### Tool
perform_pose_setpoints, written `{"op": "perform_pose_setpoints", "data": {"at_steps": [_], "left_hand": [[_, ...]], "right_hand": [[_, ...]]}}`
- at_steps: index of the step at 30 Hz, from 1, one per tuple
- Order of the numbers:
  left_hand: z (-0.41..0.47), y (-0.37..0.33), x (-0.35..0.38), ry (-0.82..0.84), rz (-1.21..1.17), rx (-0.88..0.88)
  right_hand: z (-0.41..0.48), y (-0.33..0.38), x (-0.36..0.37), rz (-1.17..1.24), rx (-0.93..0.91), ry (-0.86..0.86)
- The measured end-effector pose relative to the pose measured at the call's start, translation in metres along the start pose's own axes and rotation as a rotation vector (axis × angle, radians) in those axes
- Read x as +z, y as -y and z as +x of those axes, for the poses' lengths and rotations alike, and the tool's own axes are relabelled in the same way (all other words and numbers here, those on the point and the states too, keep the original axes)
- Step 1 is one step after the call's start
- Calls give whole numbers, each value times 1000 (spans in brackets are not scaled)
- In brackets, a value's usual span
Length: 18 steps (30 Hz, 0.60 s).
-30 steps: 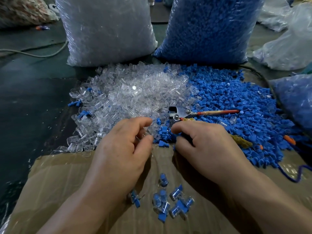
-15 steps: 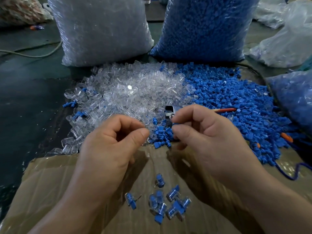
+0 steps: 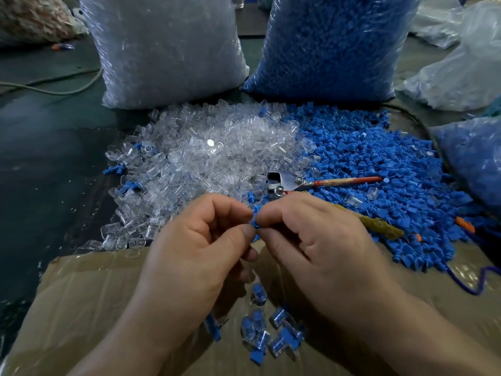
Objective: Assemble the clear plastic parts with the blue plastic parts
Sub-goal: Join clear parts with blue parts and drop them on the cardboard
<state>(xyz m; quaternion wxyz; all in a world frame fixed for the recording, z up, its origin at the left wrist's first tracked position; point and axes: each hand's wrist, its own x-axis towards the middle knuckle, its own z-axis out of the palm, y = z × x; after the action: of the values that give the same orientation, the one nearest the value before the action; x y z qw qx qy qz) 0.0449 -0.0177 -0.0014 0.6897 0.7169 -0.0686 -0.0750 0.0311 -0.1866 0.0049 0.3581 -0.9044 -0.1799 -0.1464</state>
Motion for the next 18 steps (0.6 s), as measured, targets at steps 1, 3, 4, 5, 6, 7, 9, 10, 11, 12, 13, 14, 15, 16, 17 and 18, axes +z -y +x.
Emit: {"op": "perform_pose_setpoints", "data": {"at_steps": [1,3,4,5,6,7,9,10,11,12,13,14,15,16,17,18], "left_hand": [[-1,1,0,0,56,25],[0,2,1,-14,124,41],[0,3,1,-28,130,31],[1,3,0,-44,111,11],[1,4,-1,-51,73,-9],[2,4,-2,-54,38,-34],[3,6,-6,-51,35,-53],[4,7,-8,-46,56,-51],[4,8,-9,-41,70,-50],[4,9,-9,-31,74,-49],[5,9,-9,-21,77,-52],[4,8,-9,-11,78,-53],[4,7,-8,-5,79,-56],[4,6,-7,1,78,-57],[4,6,-6,8,77,-60],[3,5,-6,14,73,-63]], "right_hand": [[0,0,0,-27,-8,13],[0,1,-1,-42,-23,59],[0,1,-2,-50,-39,85],[0,1,-4,-84,-52,105],[1,0,-6,-156,-53,112],[2,-4,-10,-256,-24,104],[7,-15,-21,-465,131,101],[9,-21,-27,-546,227,133],[11,-29,-33,-613,302,181],[11,-36,-38,-666,345,232],[11,-41,-40,-702,362,275],[11,-45,-41,-728,362,302],[11,-47,-41,-749,355,317],[12,-48,-41,-763,344,324],[15,-49,-40,-768,335,329],[17,-50,-40,-764,329,332]]}}
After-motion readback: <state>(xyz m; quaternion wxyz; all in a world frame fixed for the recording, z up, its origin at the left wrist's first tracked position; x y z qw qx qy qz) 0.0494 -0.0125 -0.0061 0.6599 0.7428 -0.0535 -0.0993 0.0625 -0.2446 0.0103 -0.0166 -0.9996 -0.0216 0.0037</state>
